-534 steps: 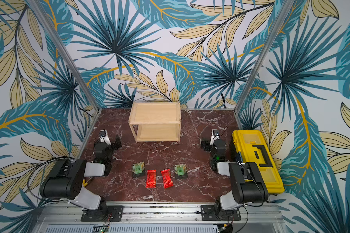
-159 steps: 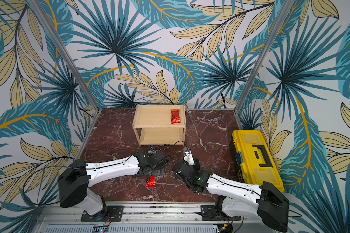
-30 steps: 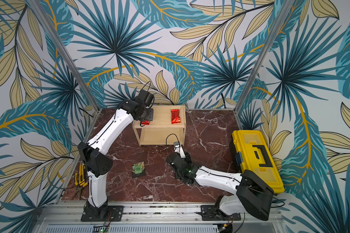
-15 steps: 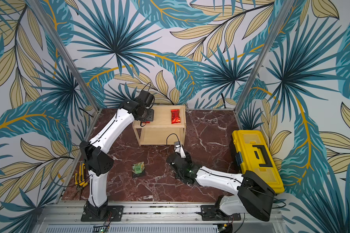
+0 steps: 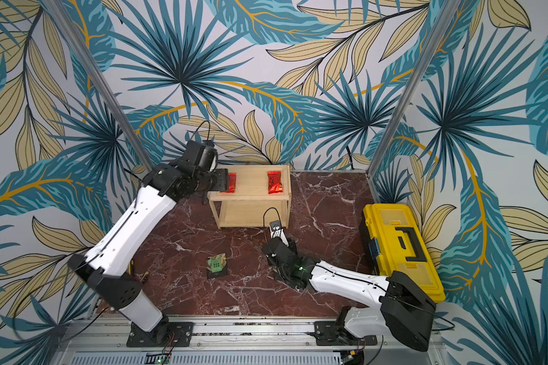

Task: Place the tea bags on the shelf by color
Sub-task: Place the tea bag on the shelf, then pick up the tea bag from the center of the board.

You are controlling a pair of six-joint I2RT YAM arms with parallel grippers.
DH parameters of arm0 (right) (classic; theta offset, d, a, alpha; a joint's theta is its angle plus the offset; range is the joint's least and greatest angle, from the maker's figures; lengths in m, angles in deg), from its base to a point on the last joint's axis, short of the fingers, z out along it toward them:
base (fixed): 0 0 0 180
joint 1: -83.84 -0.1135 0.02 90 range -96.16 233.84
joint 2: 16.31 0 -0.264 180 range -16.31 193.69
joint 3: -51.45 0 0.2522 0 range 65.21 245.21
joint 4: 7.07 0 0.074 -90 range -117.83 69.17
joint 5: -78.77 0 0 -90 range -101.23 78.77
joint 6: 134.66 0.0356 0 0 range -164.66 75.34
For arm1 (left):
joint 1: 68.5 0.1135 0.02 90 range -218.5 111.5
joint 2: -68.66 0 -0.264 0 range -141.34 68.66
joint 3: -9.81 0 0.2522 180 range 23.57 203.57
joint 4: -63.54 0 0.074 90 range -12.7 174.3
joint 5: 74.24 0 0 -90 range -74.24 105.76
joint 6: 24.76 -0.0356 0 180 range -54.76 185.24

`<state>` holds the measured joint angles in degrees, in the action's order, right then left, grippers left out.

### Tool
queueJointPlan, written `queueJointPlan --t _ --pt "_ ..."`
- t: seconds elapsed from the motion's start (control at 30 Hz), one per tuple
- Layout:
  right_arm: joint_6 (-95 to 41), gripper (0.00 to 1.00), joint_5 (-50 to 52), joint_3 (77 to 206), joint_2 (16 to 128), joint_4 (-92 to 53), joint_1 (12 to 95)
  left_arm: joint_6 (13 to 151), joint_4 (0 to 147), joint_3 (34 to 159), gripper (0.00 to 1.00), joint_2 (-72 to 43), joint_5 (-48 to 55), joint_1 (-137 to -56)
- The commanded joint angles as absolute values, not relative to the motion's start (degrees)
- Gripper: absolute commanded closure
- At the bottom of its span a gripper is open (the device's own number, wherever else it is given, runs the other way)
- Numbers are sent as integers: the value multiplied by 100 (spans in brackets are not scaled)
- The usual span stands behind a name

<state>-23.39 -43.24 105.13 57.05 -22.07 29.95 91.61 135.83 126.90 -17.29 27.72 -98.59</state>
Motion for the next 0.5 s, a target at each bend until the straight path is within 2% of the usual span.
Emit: queueJointPlan --t 0.0,0.17,0.37,0.47 --pt "-2020 51 -3293 10550 5699 -1895 2960 9633 12970 10944 43 -477 2668 -9799" --pt "-1636 51 -2230 10330 6152 -862 2936 10271 12790 8949 50 817 2443 -9671" --pt "-1424 53 -1816 10451 7006 65 2900 11013 11873 6834 60 1304 2118 -9546" --pt "-1261 54 -1657 10511 7444 449 2891 11163 11387 6179 64 1318 1969 -9430"
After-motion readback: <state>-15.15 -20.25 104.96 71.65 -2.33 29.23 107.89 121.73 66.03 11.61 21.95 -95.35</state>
